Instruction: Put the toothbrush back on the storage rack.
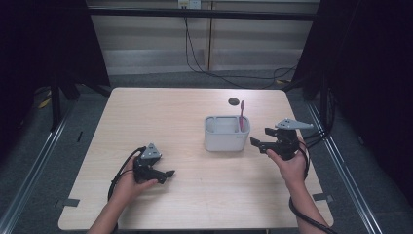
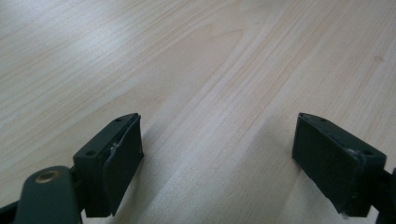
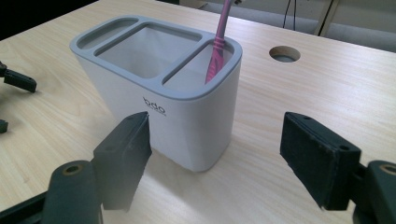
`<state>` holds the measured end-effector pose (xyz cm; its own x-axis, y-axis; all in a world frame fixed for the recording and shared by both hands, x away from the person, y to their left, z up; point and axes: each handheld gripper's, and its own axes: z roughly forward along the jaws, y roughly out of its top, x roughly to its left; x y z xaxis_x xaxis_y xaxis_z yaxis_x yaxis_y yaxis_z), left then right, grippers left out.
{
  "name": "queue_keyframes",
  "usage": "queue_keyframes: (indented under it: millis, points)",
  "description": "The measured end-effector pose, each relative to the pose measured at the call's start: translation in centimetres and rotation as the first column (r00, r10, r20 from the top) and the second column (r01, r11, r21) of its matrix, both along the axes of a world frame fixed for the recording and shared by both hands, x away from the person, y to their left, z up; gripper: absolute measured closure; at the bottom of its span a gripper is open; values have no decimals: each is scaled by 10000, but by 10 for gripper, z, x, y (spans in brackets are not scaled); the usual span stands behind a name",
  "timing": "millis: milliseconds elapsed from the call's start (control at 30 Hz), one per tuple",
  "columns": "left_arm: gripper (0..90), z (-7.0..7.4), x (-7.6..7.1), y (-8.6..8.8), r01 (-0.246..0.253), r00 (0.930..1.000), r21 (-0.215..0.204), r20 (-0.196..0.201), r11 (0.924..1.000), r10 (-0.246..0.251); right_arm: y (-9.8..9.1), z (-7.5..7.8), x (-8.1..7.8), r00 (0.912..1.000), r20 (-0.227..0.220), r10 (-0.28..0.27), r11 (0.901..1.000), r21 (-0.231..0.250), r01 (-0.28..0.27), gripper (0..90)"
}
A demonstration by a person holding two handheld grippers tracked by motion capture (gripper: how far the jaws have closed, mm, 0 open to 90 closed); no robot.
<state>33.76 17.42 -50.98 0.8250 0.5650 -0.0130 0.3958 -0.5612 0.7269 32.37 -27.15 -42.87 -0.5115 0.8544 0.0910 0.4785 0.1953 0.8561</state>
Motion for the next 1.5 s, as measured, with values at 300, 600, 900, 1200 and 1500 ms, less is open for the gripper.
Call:
queue_keyframes:
  millis: [300,600,900,1200,1500]
  points:
    - [158,0,0,0,-6,10000,2,13,10000,6,-4,-4,-5,9997,-151,165,9998,-100,-166,243]
    - [158,0,0,0,-1,10000,6,4,10000,1,-10,-13,-8,9989,-448,141,9998,-151,-148,228]
    - [158,0,0,0,-6,10000,0,11,10000,6,-16,-21,-13,9979,-629,168,9997,-186,-180,220]
    - [158,0,0,0,0,10000,-2,2,10000,0,-21,-28,-16,9974,-698,172,9997,-184,-186,217]
    - [158,0,0,0,-4,10000,5,14,10000,4,-26,-34,-20,9957,-911,164,9995,-254,-188,214]
